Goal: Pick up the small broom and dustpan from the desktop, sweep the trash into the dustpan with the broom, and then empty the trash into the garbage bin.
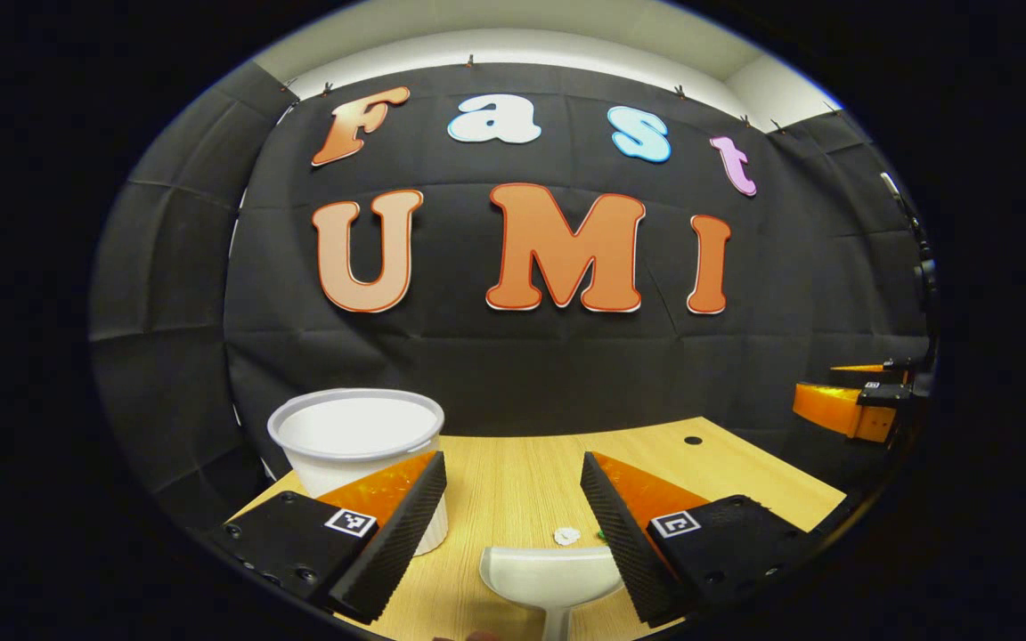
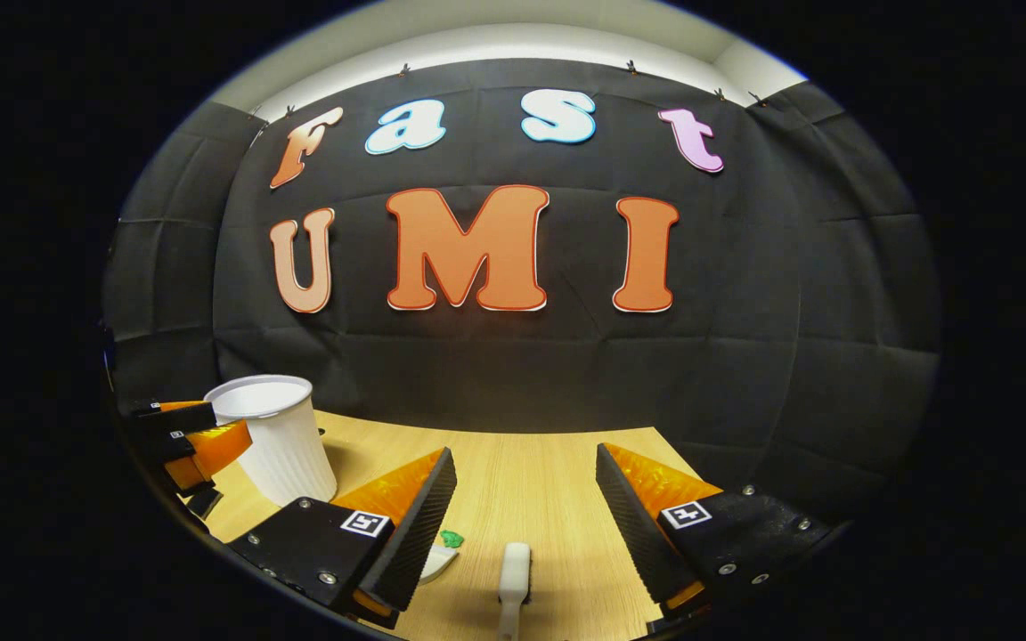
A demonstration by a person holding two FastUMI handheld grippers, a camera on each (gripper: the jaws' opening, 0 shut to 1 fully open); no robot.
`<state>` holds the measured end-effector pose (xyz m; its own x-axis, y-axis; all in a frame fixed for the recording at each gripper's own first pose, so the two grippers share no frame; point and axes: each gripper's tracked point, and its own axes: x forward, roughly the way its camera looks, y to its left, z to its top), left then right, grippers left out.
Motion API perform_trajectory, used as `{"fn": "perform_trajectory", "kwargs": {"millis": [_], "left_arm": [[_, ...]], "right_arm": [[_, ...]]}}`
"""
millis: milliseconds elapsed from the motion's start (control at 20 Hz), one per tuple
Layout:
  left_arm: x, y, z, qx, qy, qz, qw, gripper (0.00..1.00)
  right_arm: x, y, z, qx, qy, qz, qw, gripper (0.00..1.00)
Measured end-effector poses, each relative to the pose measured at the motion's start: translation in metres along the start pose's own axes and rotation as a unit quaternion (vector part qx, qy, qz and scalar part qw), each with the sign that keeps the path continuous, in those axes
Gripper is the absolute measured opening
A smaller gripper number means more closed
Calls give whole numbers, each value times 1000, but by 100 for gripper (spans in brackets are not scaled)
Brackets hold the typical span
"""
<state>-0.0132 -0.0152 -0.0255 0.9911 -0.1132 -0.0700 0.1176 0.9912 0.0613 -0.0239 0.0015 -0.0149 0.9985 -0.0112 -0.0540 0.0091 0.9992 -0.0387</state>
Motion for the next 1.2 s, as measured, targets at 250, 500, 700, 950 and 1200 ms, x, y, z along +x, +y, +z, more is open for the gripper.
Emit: {"fn": "perform_trajectory", "kwargs": {"millis": [250, 500, 700, 950, 1200], "left_arm": [[2, -4, -8, 9, 12, -10, 1000, 96], [12, -17, -54, 20, 113, -52, 992, 96], [1, -19, -113, -21, 263, -83, 961, 96], [-17, -14, -194, -22, 461, -77, 884, 98], [-26, -32, -243, 18, 561, -96, 822, 98]], "right_arm": [[1, -3, -10, 7, 13, -3, 1000, 95], [5, -10, -23, 9, 36, -9, 999, 95], [7, -20, -40, 12, 59, -13, 998, 95], [15, -32, -71, 53, 102, -18, 993, 95], [26, -37, -107, 83, 148, -10, 985, 95]]}}
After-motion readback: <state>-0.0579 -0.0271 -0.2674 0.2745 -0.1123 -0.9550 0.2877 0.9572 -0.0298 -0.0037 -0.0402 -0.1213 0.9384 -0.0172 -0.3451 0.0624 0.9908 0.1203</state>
